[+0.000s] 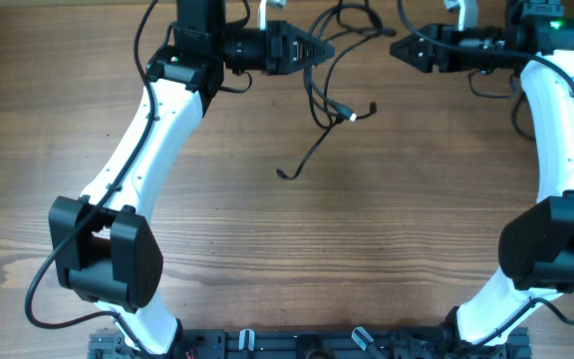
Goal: Untangle cables
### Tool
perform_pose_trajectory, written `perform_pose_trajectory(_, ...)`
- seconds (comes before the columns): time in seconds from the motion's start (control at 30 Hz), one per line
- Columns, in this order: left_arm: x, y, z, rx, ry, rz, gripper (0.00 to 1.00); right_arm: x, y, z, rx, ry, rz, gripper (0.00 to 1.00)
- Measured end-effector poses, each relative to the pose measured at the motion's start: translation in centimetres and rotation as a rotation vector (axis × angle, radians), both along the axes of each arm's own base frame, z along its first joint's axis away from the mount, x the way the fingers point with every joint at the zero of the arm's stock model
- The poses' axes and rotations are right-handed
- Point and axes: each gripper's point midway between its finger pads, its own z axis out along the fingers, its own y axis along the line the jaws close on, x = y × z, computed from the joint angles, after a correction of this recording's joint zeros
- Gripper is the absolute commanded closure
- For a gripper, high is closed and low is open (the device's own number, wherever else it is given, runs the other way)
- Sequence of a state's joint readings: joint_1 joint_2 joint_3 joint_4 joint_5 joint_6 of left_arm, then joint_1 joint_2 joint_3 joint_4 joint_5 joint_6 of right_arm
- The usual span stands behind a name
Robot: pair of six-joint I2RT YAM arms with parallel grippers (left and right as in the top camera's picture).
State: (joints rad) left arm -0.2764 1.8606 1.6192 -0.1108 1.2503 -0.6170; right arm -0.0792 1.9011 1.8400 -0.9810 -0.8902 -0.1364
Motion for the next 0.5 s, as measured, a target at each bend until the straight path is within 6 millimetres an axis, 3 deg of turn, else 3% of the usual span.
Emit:
perform_pose_trajectory(0.33, -0.5, -0.2, 2.0, -0.056, 0.161, -0.032, 0.96, 1.1, 0.5, 0.8, -0.005, -0.077, 0.013, 0.34)
perform_pose_trajectory(0.5, 0.0, -0.2, 4.3, -0.108, 0.186, -0.013, 0.96, 0.9, 1.9, 0.9, 0.015, -0.049, 0.016, 0.34)
